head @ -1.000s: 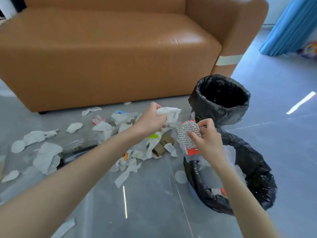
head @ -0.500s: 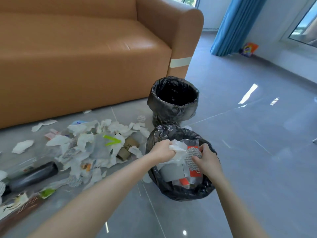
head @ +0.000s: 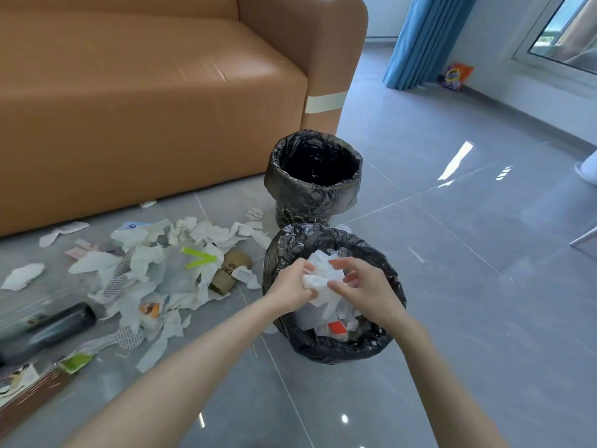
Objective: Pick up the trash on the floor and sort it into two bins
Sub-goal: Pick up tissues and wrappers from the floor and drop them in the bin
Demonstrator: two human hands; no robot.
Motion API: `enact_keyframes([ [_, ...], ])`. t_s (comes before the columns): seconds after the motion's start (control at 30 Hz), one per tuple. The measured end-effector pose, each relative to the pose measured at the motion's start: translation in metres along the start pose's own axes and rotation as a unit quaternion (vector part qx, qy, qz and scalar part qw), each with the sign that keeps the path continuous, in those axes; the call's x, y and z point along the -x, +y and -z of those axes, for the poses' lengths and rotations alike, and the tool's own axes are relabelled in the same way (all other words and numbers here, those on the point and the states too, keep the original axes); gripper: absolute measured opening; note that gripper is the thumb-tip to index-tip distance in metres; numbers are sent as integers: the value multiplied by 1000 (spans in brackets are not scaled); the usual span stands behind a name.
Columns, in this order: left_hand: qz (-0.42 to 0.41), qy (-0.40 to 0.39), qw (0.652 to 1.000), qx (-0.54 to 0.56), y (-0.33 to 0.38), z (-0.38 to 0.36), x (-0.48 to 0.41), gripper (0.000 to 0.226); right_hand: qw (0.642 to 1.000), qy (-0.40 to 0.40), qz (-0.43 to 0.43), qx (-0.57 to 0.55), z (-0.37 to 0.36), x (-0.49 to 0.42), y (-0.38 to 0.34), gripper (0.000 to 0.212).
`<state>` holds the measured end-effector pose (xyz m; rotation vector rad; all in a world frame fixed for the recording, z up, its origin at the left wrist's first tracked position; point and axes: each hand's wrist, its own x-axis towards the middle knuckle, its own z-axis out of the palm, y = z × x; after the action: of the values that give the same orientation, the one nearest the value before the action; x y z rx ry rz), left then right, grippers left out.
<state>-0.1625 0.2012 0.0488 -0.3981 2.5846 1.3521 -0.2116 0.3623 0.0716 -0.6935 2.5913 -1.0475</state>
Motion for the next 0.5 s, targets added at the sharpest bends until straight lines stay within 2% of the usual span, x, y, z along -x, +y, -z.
enact_keyframes([
  [0.07, 4, -9, 1000, 18, 0, -1, 1, 48, 1000, -25, -8, 6, -5, 0, 2, 29],
  [0.2, 8, -26, 999, 46, -3, -2, 2, 50, 999, -42, -24, 2, -14, 2, 6, 11],
  [0.3, 8, -50, 998, 35, -6, -3, 3, 55, 998, -33, -44, 21, -20, 3, 12, 9],
  [0.4, 3, -73, 997, -3, -8, 0, 2, 66, 992, -45, -49, 104, -27, -1, 15, 9],
  [0.5, -23, -78, 995, -66, -15, 7, 2, 66, 963, -96, -53, 245, -36, -7, 16, 10],
])
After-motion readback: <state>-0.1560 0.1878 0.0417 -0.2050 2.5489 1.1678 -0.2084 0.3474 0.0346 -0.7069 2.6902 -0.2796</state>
